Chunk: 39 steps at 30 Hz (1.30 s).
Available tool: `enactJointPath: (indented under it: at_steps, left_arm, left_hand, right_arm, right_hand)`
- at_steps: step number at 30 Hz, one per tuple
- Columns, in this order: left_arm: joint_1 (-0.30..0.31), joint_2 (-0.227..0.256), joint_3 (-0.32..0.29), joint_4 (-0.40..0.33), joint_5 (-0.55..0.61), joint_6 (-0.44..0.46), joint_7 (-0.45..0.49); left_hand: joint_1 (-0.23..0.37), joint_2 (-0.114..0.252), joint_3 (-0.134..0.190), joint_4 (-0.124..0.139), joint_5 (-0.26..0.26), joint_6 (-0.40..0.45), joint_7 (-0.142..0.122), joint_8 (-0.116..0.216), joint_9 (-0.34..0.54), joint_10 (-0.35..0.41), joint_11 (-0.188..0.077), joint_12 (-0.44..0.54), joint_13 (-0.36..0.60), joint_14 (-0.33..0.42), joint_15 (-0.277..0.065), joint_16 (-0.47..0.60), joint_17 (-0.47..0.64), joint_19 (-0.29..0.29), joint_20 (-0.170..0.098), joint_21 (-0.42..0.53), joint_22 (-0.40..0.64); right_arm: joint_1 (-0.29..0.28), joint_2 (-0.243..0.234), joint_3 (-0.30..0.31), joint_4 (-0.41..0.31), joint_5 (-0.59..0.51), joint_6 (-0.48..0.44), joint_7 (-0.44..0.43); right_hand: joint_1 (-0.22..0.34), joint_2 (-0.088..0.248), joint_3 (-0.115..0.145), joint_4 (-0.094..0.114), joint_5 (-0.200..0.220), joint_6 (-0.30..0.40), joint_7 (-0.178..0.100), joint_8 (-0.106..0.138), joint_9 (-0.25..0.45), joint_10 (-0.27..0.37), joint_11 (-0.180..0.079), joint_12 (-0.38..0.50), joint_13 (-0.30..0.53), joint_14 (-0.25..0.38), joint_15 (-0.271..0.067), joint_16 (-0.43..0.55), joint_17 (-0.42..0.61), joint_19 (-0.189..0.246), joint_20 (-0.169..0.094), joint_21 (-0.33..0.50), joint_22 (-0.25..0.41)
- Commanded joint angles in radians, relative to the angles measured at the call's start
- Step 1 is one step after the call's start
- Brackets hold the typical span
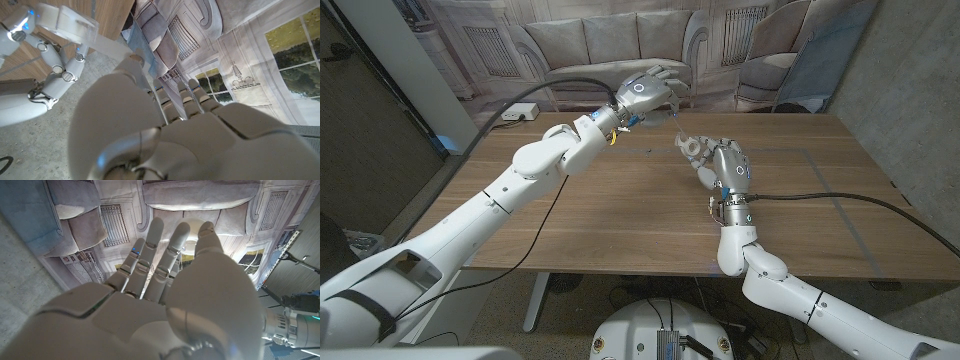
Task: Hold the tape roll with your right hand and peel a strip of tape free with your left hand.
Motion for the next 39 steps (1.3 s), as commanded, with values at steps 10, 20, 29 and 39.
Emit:
enactJointPath:
  at_steps: [10, 20, 29, 39]
  left_arm:
    - [0.012, -0.005, -0.015, 0.007, -0.022, -0.012, 0.075]
    - [0.011, -0.006, -0.016, 0.001, -0.011, -0.001, 0.075]
    - [0.023, -0.009, -0.025, 0.009, -0.01, -0.006, 0.14]
    - [0.031, -0.007, -0.031, 0.0, -0.003, 0.007, 0.145]
  left_hand:
    - [0.008, -0.011, 0.012, -0.006, 0.009, 0.063, 0.064, 0.025, 0.016, 0.025, -0.002, 0.005, 0.003, 0.02, -0.171, -0.01, -0.005, 0.008, -0.049, 0.014, 0.001]
    - [0.017, -0.028, 0.026, -0.013, 0.019, 0.082, 0.086, 0.04, 0.027, 0.031, -0.002, 0.005, 0.004, 0.024, -0.172, -0.02, -0.01, 0.003, -0.054, 0.015, -0.001]
    - [0.022, -0.034, 0.038, -0.014, 0.027, 0.09, 0.094, 0.048, 0.034, 0.041, -0.001, 0.009, 0.005, 0.029, -0.173, -0.025, -0.012, 0.002, -0.055, 0.017, -0.002]
    - [0.023, -0.043, 0.05, -0.014, 0.04, 0.093, 0.101, 0.057, 0.043, 0.052, -0.001, 0.013, 0.006, 0.034, -0.173, -0.031, -0.014, 0.003, -0.058, 0.02, -0.002]
  right_arm:
    - [-0.006, 0.005, 0.008, -0.003, -0.001, -0.001, -0.003]
    - [-0.006, 0.004, 0.009, -0.005, -0.001, 0.002, -0.003]
    - [-0.004, 0.007, 0.009, 0.0, 0.0, 0.007, -0.003]
    - [0.0, 0.007, 0.008, 0.003, 0.004, 0.016, 0.001]
  right_hand:
    - [0.019, 0.032, 0.009, -0.001, 0.007, 0.372, -0.052, 0.12, 0.088, 0.002, 0.008, 0.0, 0.004, 0.013, -0.128, -0.009, 0.008, -0.005, -0.038, 0.014, -0.002]
    - [0.019, 0.031, 0.01, -0.001, 0.007, 0.373, -0.052, 0.12, 0.088, 0.002, 0.007, 0.0, 0.006, 0.015, -0.129, -0.012, 0.011, -0.007, -0.038, 0.02, -0.004]
    - [0.021, 0.03, 0.01, -0.002, 0.007, 0.374, -0.052, 0.12, 0.089, 0.003, 0.009, -0.002, 0.006, 0.018, -0.13, -0.013, 0.01, -0.009, -0.04, 0.025, -0.006]
    - [0.021, 0.029, 0.01, -0.002, 0.007, 0.374, -0.053, 0.118, 0.087, 0.003, 0.007, -0.004, 0.006, 0.018, -0.129, -0.015, 0.012, -0.012, -0.039, 0.032, -0.008]
